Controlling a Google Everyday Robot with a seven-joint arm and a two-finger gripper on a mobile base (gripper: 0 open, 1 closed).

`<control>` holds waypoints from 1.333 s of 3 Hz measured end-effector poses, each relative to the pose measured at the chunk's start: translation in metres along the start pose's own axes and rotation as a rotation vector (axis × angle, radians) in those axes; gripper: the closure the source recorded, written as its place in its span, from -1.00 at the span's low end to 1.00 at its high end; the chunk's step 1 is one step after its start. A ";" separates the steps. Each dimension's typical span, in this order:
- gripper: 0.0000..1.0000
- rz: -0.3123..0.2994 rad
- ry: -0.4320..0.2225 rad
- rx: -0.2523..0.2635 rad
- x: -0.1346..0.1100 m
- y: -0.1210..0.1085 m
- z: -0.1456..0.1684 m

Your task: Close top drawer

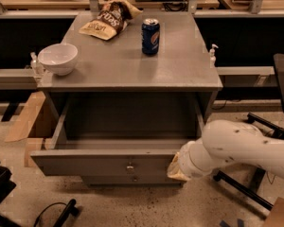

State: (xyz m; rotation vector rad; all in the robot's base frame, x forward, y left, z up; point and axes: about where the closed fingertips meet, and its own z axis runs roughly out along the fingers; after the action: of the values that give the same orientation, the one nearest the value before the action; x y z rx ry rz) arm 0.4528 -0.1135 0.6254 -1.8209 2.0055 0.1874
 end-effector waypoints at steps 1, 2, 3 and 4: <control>1.00 -0.009 0.014 -0.001 -0.005 -0.008 0.001; 1.00 -0.028 0.070 -0.001 -0.015 -0.033 0.003; 1.00 -0.028 0.070 0.000 -0.015 -0.033 0.003; 1.00 -0.036 0.055 -0.006 -0.016 -0.037 0.007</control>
Offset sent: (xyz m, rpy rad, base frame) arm 0.0759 0.0116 0.0161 -0.1635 0.0159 0.0085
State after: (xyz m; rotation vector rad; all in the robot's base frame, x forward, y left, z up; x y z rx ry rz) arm 0.4918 -0.1006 0.6318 -1.8839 2.0096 0.1339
